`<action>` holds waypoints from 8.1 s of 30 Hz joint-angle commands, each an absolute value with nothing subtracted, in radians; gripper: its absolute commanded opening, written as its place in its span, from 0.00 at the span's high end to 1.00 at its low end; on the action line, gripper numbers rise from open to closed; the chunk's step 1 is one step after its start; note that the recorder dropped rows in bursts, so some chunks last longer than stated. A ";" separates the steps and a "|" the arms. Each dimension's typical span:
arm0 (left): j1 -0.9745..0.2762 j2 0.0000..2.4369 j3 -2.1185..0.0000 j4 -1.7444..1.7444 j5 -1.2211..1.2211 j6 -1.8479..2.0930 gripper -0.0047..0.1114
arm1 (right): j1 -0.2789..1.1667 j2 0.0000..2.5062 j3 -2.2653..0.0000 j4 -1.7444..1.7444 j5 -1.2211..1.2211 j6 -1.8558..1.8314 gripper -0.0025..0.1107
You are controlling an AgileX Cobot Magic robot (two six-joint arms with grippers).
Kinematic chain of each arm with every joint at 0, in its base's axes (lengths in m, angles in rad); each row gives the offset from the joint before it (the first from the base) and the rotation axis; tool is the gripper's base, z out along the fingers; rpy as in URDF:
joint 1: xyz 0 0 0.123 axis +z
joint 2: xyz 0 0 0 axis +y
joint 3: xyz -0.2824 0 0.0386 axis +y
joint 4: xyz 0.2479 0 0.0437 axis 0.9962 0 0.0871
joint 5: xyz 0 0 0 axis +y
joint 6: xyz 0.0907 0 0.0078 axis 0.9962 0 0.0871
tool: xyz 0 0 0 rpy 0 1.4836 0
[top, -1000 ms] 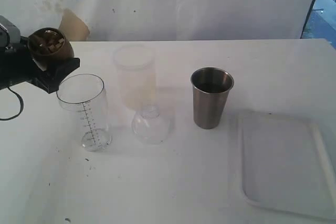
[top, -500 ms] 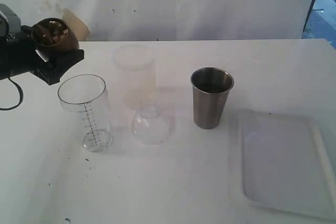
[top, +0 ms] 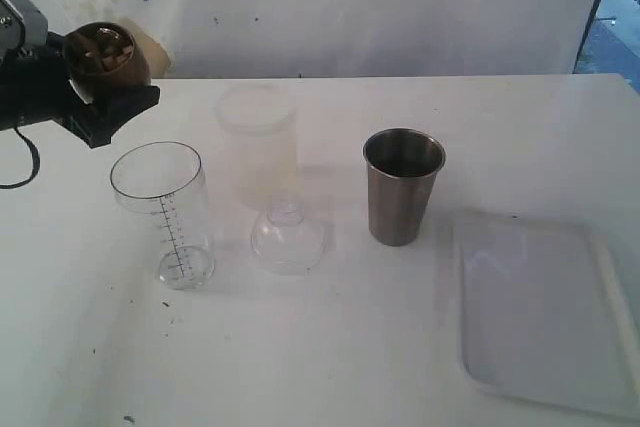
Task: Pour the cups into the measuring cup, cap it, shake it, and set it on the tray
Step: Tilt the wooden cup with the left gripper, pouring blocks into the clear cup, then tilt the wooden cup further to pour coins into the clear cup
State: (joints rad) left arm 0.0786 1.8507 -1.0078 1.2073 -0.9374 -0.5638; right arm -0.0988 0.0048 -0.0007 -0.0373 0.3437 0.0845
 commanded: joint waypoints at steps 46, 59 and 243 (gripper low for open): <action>0.057 1.838 -1.026 1.286 -1.106 0.115 0.96 | -0.105 0.000 0.000 -0.043 0.339 0.083 0.98; 0.057 1.838 -1.026 1.295 -1.112 0.192 0.96 | -0.105 0.000 0.000 -0.043 0.339 0.083 0.98; -0.001 1.838 -0.908 1.111 -1.221 1.434 0.96 | -0.105 0.000 0.000 -0.041 0.339 0.083 0.98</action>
